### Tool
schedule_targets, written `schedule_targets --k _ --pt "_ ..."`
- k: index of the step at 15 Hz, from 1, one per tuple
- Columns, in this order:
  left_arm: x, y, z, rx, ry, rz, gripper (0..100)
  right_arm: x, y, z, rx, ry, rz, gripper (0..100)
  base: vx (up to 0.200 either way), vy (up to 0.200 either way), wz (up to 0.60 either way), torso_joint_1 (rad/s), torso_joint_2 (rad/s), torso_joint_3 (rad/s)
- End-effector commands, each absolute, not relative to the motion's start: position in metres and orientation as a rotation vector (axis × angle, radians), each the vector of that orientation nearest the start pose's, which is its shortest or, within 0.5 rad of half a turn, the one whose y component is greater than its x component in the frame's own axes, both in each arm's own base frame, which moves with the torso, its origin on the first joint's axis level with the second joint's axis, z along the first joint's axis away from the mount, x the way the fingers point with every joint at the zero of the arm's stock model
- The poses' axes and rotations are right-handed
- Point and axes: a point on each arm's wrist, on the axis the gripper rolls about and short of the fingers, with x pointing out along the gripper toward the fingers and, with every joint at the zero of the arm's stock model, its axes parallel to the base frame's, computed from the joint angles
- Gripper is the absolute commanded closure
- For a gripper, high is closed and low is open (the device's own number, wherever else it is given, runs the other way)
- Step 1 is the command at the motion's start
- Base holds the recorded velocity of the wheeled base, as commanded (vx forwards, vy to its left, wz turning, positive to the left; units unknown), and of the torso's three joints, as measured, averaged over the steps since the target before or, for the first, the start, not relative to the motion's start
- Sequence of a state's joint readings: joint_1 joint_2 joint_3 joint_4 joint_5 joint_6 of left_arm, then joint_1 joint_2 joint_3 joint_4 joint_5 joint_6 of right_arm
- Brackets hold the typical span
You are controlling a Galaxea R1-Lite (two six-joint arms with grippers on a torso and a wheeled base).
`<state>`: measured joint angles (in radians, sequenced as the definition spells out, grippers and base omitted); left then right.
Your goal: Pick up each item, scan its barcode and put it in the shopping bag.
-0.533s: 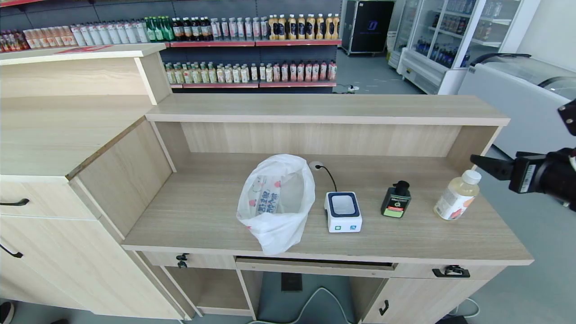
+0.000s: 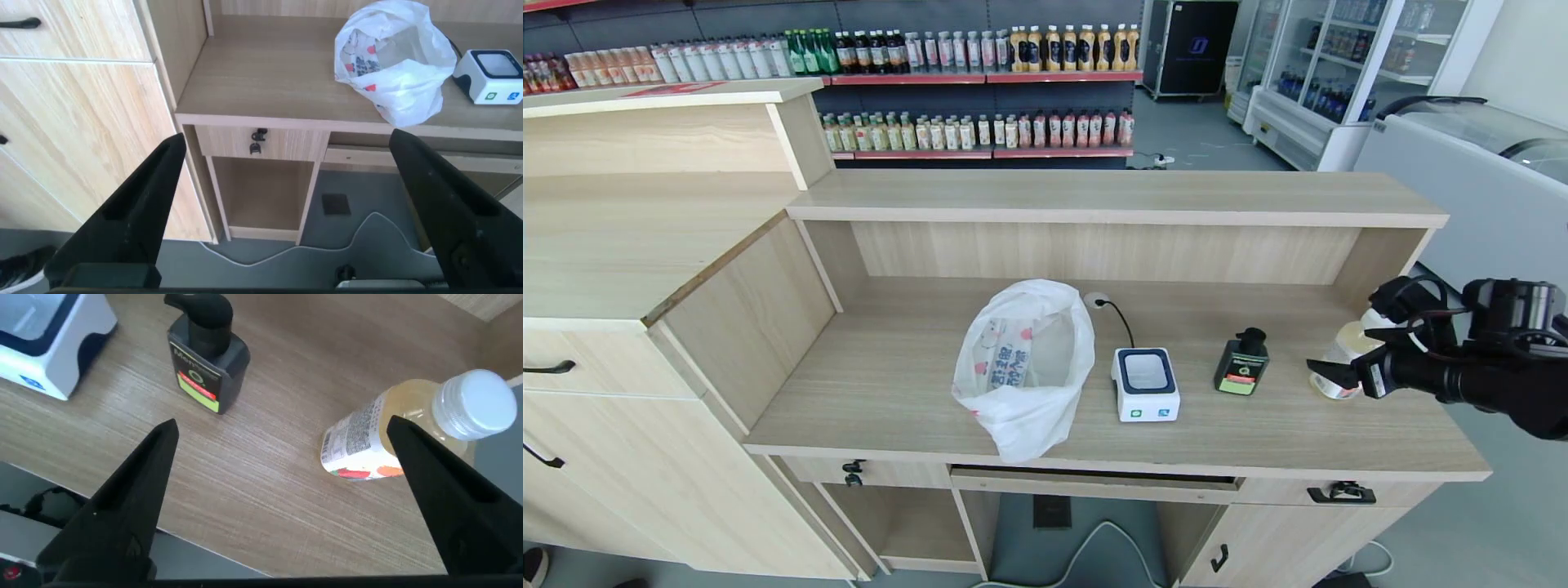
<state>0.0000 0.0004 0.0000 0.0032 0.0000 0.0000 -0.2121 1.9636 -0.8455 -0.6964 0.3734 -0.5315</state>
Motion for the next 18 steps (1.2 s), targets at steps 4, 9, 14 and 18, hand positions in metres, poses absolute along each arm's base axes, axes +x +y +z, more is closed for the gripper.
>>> schedule_targets --k 4,9,14,18 --pt "-0.023 0.000 0.075 0.000 0.003 0.000 0 0.391 -0.079 0.061 -0.503 0.400 0.308 0 0.000 0.000 0.00 0.000 0.00 0.000" --pt "-0.023 0.000 0.075 0.000 0.003 0.000 0 0.423 -0.059 0.039 -0.465 0.330 0.514 0 0.000 0.000 0.00 0.000 0.00 0.000" --pt "-0.023 0.000 0.075 0.002 0.003 0.000 0 0.454 -0.036 0.030 -0.484 0.268 0.588 0 0.000 0.000 0.00 0.000 0.00 0.000" --pt "-0.023 0.000 0.075 0.002 0.003 0.000 0 0.458 -0.024 0.018 -0.483 0.280 0.617 0 0.000 0.000 0.00 0.000 0.00 0.000"
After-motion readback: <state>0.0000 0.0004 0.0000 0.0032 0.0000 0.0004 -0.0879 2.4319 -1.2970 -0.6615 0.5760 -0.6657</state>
